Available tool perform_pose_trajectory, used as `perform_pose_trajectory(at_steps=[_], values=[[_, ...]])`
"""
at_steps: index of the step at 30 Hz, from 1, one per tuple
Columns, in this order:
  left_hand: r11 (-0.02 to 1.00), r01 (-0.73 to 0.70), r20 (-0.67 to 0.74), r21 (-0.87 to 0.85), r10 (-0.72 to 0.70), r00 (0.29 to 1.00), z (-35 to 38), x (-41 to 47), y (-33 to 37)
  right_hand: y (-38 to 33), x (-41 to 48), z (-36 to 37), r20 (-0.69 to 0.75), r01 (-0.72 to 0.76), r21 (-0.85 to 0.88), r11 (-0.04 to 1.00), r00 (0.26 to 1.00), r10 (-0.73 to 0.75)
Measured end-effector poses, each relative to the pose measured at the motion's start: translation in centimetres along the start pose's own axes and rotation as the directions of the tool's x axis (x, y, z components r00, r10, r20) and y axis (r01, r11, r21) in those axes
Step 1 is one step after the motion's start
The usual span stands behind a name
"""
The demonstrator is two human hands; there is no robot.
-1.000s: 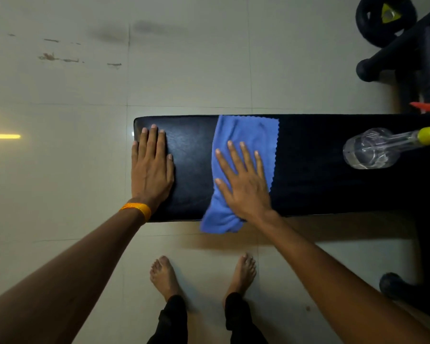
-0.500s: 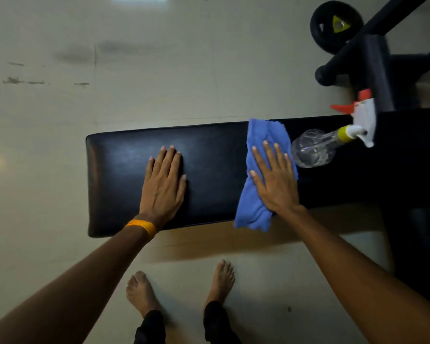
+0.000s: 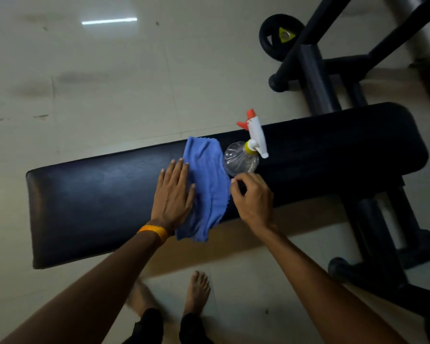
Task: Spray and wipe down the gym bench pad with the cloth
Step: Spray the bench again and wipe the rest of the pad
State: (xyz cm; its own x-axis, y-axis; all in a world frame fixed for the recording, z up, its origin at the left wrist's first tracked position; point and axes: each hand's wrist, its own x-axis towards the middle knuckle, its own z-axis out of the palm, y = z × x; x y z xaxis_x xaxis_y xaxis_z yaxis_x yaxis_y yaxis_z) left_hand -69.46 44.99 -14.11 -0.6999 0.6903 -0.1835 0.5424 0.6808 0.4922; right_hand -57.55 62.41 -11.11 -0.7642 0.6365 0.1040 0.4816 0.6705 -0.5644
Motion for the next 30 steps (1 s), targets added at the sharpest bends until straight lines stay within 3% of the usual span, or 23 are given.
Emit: perform_pose_trajectory(at_steps=[5, 13, 21, 25, 30], values=[[0.998, -0.063, 0.038, 0.007, 0.063, 0.997, 1.3, 2.6, 2.8, 0.9, 3.2, -2.1, -0.108, -0.163, 0.149, 0.975, 0.978, 0.180], [0.992, -0.085, 0.114, 0.088, 0.075, 0.991, 2.7, 4.3, 2.6, -1.9, 8.0, -2.1, -0.112, -0.099, 0.382, 0.919, 0.982, 0.153], [0.972, -0.131, 0.122, 0.194, 0.109, 0.987, 2.5, 5.2, 2.3, -2.4, 9.0, -3.7, -0.095, -0.234, 0.495, 0.837, 0.943, 0.320], [0.965, -0.172, 0.072, 0.196, 0.161, 0.984, 3.1, 6.4, 3.3, 0.9, 7.1, -5.8, -0.103, -0.311, 0.429, 0.848, 0.916, 0.388], [0.981, -0.126, 0.040, 0.150, 0.121, 0.992, 5.7, 7.9, 4.9, 4.6, 5.5, -6.1, -0.087, -0.295, 0.261, 0.919, 0.941, 0.327]])
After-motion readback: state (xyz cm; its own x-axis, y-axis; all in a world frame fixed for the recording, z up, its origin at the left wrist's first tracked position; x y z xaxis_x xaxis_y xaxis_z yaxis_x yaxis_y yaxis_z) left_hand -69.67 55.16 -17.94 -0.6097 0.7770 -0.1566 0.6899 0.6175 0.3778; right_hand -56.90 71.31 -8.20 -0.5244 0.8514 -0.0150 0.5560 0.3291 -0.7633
